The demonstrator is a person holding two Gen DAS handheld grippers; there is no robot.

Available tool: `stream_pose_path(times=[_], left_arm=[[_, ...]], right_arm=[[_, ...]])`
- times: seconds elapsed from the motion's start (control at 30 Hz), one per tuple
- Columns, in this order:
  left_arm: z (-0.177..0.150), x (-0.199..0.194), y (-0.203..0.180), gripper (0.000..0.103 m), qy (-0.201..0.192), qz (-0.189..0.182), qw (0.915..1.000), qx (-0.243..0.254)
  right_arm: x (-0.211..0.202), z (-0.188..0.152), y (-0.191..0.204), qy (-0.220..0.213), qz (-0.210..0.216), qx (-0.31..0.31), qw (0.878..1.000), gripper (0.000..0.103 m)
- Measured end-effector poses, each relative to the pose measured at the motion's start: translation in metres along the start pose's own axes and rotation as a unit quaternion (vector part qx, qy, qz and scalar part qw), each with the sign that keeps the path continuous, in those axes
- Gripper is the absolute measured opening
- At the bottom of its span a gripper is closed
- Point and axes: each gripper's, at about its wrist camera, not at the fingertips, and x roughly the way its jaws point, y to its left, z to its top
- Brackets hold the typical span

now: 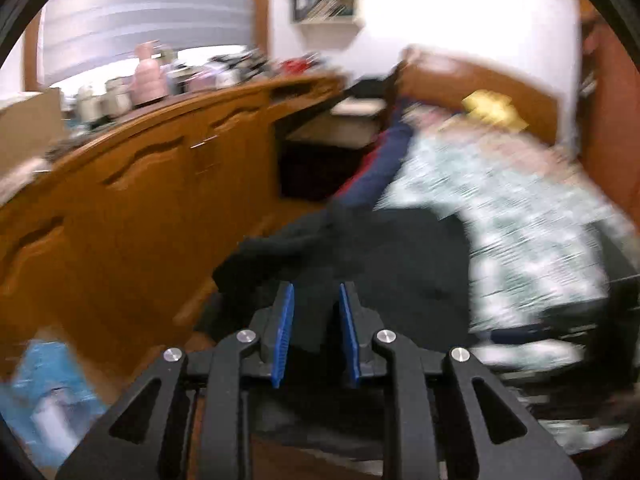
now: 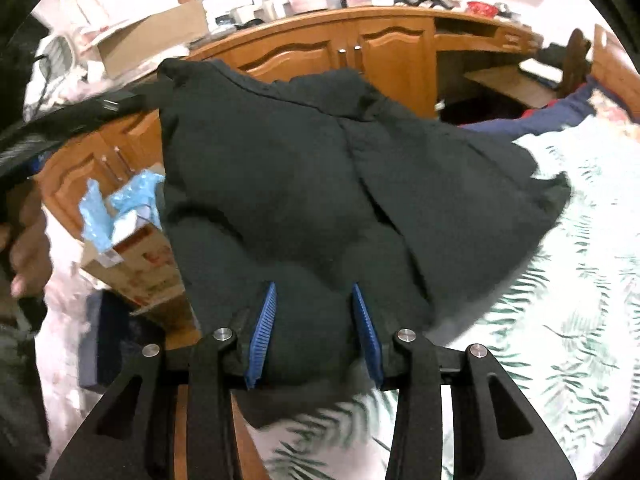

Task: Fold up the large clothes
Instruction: 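Lift the coat bundle with both tools and carry it toward the desk, then lower the coat onto the pile beside the desk and open both tools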

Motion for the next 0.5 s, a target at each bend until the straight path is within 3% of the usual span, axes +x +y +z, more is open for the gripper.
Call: stream_pose_path(times=[0.13, 0.5], left_arm=[[-0.007, 0.022, 0.017, 0.021, 0.032, 0.004, 0.9991, -0.027], [-0.032, -0.020, 0.014, 0.021, -0.004, -0.005, 0.9982, -0.060]], right_arm=[[-0.025, -0.014, -0.004, -0.008, -0.014, -0.003, 1.000, 0.039], [-0.111, -0.045, -0.005, -0.079, -0.074, -0.006, 0.994, 0.040]])
